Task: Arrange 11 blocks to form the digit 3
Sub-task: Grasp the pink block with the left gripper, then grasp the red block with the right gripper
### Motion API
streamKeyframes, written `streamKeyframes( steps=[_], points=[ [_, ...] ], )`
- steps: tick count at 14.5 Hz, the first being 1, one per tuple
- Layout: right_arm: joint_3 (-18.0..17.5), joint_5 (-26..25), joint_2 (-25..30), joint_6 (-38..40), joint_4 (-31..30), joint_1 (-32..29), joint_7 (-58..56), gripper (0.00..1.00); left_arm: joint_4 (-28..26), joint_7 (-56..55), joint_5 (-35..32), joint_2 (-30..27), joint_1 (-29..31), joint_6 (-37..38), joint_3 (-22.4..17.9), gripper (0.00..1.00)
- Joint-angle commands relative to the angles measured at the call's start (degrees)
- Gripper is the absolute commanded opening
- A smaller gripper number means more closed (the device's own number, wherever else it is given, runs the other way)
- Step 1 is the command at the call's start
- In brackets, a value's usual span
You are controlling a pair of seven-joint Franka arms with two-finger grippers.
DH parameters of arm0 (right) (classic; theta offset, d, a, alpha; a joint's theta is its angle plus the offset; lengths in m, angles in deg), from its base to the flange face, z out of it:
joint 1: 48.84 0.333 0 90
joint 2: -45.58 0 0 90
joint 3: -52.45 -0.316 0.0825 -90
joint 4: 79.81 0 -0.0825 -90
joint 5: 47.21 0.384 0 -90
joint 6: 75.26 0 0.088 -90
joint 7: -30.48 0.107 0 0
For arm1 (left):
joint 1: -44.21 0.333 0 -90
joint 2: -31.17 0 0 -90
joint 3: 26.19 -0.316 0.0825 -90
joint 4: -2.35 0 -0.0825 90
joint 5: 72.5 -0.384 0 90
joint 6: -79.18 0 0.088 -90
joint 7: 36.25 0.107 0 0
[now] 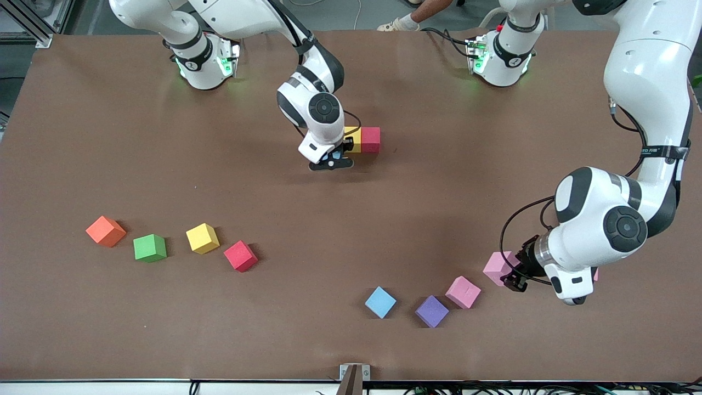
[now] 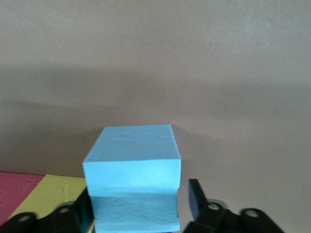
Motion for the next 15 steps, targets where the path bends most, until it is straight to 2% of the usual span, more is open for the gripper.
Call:
streamKeyframes(
  steps=[1, 8, 11, 15],
  points=[
    [0.3, 0.65, 1.61, -0.27, -0.86, 0.12, 1.03, 1.0, -0.68, -0.7, 1.03, -1.34, 0.31, 0.81, 0.15, 0.15],
    [1.09, 0.65, 4.86, -0.27, 3.62, -5.41, 1.21, 1.0, -0.68, -0.52, 0.94, -1.34, 0.31, 0.81, 0.15, 0.15],
    [3.29, 0.56, 5.04, -0.27, 5.73, -12.34, 0.94, 1.0, -0.68, -0.43, 0.85, -1.34, 0.31, 0.81, 0.15, 0.15],
    [3.38, 0.65, 1.27, -0.27, 13.45, -21.58, 3.3, 1.0, -0.68, 0.01, 0.85, -1.34, 0.31, 0.81, 0.15, 0.15]
  ],
)
